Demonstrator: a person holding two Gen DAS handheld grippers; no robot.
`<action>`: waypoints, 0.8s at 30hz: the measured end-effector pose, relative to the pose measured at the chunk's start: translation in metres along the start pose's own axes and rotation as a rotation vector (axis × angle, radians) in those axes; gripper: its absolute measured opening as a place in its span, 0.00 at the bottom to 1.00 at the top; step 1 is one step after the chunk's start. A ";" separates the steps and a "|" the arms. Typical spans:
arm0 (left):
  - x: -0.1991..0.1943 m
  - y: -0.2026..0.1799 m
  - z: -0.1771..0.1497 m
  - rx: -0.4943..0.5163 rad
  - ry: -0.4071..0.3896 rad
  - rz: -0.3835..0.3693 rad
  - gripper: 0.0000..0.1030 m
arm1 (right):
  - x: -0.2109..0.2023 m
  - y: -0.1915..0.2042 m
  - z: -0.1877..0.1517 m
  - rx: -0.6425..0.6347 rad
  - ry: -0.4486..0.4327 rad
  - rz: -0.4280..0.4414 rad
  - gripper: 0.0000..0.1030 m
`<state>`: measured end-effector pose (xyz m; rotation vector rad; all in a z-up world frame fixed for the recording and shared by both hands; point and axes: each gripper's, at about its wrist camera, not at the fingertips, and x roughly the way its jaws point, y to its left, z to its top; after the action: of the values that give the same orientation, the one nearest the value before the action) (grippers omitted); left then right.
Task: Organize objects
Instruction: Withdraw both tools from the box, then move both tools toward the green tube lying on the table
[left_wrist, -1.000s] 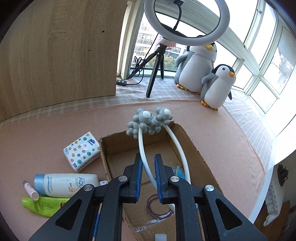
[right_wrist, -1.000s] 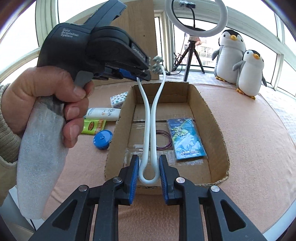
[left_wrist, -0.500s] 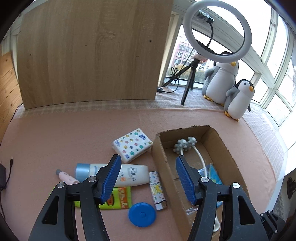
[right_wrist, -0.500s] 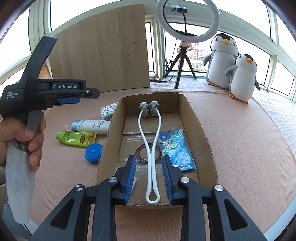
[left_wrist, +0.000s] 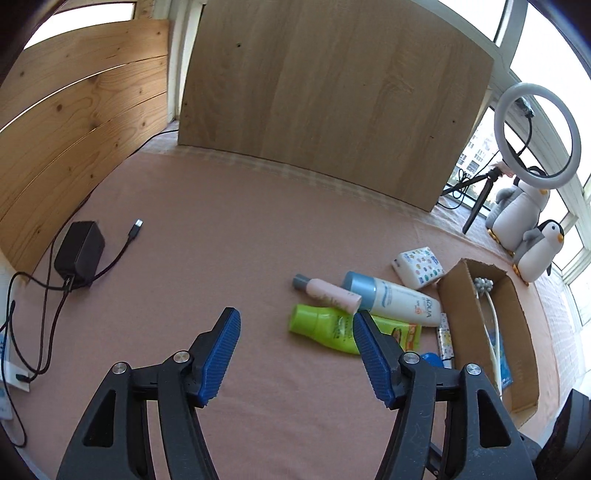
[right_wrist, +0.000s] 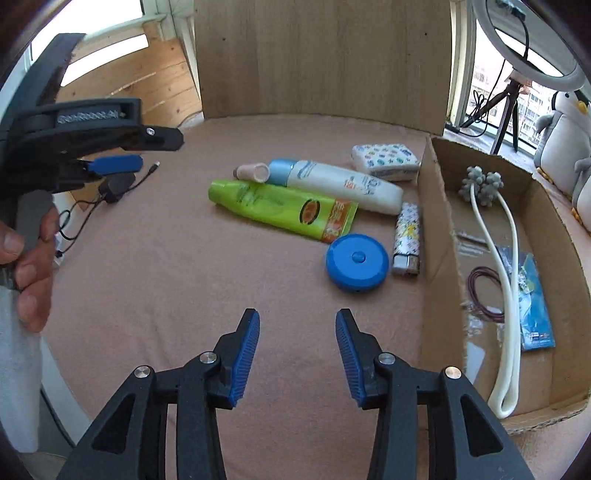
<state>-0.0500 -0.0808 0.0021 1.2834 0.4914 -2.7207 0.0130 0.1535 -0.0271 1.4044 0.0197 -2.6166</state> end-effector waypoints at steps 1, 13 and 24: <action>-0.002 0.009 -0.005 -0.011 0.004 0.007 0.65 | 0.007 0.002 -0.002 0.003 0.016 -0.021 0.40; 0.008 0.057 -0.043 -0.093 0.070 0.041 0.65 | 0.022 0.003 0.011 -0.008 -0.002 -0.062 0.43; 0.006 0.081 -0.045 -0.157 0.071 0.047 0.65 | 0.068 -0.033 0.093 0.196 0.005 0.029 0.50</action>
<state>-0.0029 -0.1419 -0.0492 1.3363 0.6588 -2.5486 -0.1053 0.1672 -0.0340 1.4588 -0.2611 -2.6517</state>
